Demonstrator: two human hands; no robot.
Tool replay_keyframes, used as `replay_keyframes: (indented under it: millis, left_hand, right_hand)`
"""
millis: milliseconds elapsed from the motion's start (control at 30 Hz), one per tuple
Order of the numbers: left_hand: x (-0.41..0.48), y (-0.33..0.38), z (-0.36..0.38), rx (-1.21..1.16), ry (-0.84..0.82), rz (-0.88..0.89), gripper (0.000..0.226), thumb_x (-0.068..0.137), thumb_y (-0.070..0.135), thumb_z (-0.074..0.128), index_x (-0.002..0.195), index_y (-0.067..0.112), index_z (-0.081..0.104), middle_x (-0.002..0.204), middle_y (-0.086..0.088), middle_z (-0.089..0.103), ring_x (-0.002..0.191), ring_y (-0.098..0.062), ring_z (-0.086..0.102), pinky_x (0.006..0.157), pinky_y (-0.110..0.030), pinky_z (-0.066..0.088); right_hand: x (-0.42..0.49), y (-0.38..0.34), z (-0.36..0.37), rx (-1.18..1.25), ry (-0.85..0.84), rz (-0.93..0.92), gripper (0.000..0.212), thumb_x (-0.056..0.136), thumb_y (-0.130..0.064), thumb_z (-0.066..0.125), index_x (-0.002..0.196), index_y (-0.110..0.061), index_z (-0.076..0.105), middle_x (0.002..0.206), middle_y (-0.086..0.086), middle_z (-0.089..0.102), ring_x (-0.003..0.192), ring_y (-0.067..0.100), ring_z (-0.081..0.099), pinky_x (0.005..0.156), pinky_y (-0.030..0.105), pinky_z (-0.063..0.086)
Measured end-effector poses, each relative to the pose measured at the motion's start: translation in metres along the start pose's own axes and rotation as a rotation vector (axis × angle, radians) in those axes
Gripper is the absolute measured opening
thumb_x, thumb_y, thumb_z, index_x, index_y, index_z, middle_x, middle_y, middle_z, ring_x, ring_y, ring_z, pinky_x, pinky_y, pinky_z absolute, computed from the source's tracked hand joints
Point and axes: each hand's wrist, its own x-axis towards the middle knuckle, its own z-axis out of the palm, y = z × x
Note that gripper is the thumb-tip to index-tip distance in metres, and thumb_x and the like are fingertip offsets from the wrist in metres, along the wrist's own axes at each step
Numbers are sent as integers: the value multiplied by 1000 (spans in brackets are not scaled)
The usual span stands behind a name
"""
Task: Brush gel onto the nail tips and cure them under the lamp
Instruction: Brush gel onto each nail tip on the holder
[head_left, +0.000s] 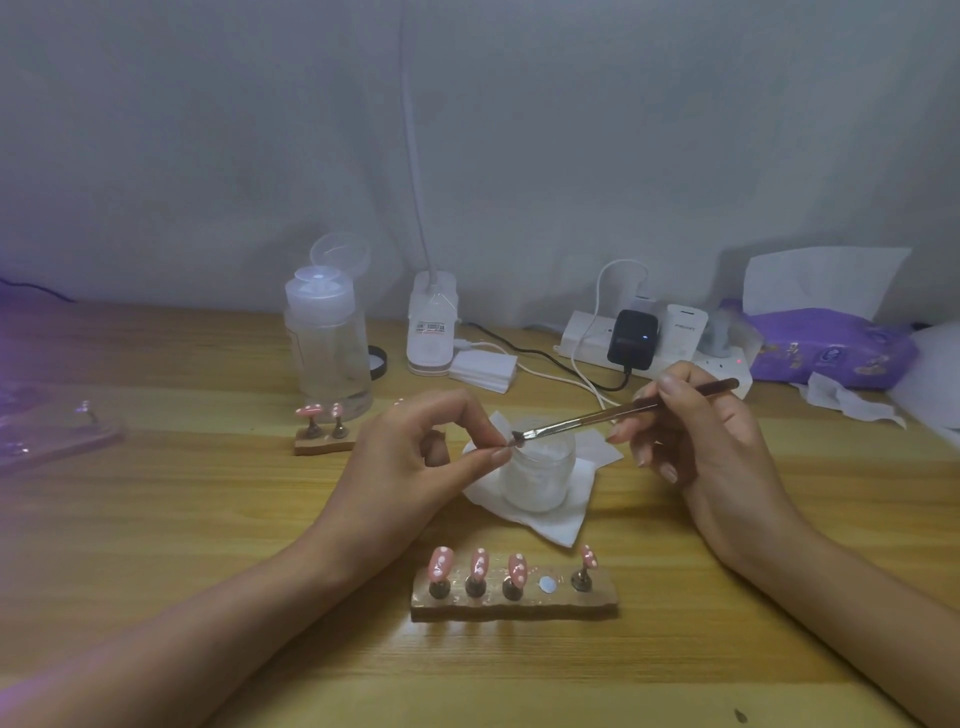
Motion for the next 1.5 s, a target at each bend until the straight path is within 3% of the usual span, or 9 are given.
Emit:
replay_keyframes:
  millis: [133,300,433,600,767,900,1133,1267,1500]
  left_hand:
    - [0,1,0,7,3,22,22,76,38,71,81,16,70,53,21,52,49,-9,35,52,-25,34]
    - [0,1,1,35,5,47,10,81,22,76,80,15,69,57,25,54,49,-11,35,53,-22,36]
    - [1,0,0,35,7,51,9,82,19,77,79,16,69,59,23,55,49,-13,35,53,-26,37]
    - [0,-2,0,31,14,61,7,81,19,77,80,18,70,69,17,58,51,-26,38,54,-32,40]
    - [0,-2,1,28,14,75,8,80,26,76,80,21,70,78,8,62,51,-26,39,57,-38,44]
    - [0,-3,0,37,12,74,8,80,21,78,80,21,70,78,9,61,49,-17,36,54,-32,41]
    - [0,0,1,51,19,85,12,78,30,75,80,19,70,74,16,60,51,-24,39,54,-35,41]
    - [0,0,0,61,13,71,8,81,18,78,80,18,70,68,20,58,50,-24,38,53,-34,39]
    - [0,2,1,68,7,53,9,81,13,79,79,13,70,61,26,56,49,-9,35,52,-16,34]
  right_hand:
    - [1,3,-3,-21,62,30,22,99,-22,49,79,-15,55,67,13,70,46,12,52,39,17,35]
    - [0,1,0,-9,8,6,25,96,-36,56,73,-26,63,70,13,71,47,13,53,39,17,37]
    - [2,4,-3,-15,67,25,24,100,-23,48,78,-17,57,66,13,69,44,12,50,37,16,33]
    - [2,3,-1,-5,-5,12,24,92,-40,57,72,-31,65,72,12,72,46,12,53,39,15,36]
    - [3,5,-3,8,39,25,22,87,-38,56,80,-18,60,69,12,71,44,11,51,37,16,34]
    - [2,3,-1,6,-26,16,21,88,-44,60,73,-30,66,72,11,72,46,12,53,39,15,36]
    - [2,3,-2,35,5,19,21,88,-40,56,74,-27,64,69,10,71,45,11,51,39,15,35]
    - [1,3,0,-22,9,25,23,94,-37,55,75,-25,63,70,12,72,46,12,51,38,16,35]
    - [1,2,-1,5,-8,-1,25,95,-35,54,73,-29,64,71,11,72,46,11,51,39,16,35]
